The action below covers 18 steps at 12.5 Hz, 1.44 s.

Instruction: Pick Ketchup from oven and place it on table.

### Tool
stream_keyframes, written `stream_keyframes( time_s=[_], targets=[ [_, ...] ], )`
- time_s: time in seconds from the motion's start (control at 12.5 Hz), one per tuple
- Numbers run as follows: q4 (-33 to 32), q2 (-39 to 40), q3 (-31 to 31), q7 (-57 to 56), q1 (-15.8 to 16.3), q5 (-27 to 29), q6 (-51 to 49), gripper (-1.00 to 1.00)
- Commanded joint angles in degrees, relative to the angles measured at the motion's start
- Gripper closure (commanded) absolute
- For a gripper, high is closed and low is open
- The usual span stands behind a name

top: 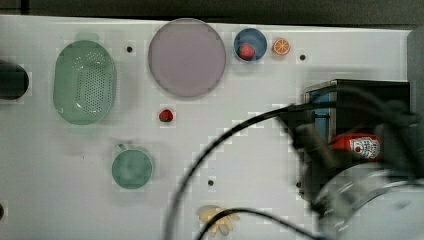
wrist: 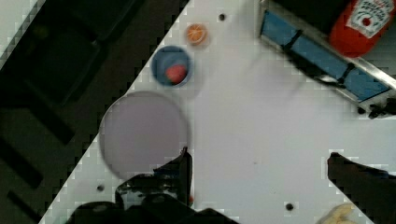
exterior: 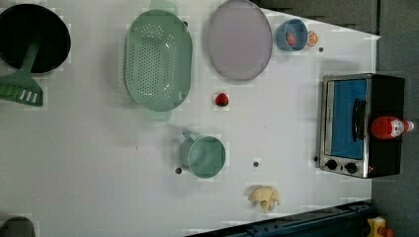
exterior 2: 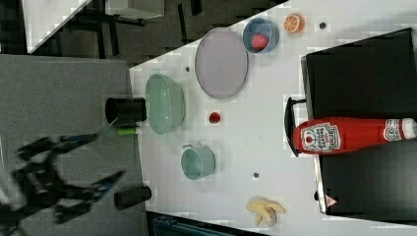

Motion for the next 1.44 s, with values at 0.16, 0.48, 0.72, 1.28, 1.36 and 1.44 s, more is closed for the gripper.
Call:
stream_keyframes(
  time_s=[0.16,0.48,0.72,1.28,1.36,1.44],
  targets=[
    [-2.2,11.0,-11.4,1.5,-2.8,-0.1,2.4,-1.0],
    [-2.2,20.0,-18.4,1.5,-3.1,0.1,12.4,-1.0],
    [-2.3,27.0,-21.7,1.5,-3.5,2.2,18.4,-1.0],
    [-4.7,35.6,-22.8,1.5,-5.2,10.7,22.6,-1.0],
    [-5.5,35.7,-22.7,1.5,-5.3,11.0,23.9,-1.0],
    [-6.5,35.7,-22.7,1.5,-5.3,11.7,25.7,-1.0]
  ],
)
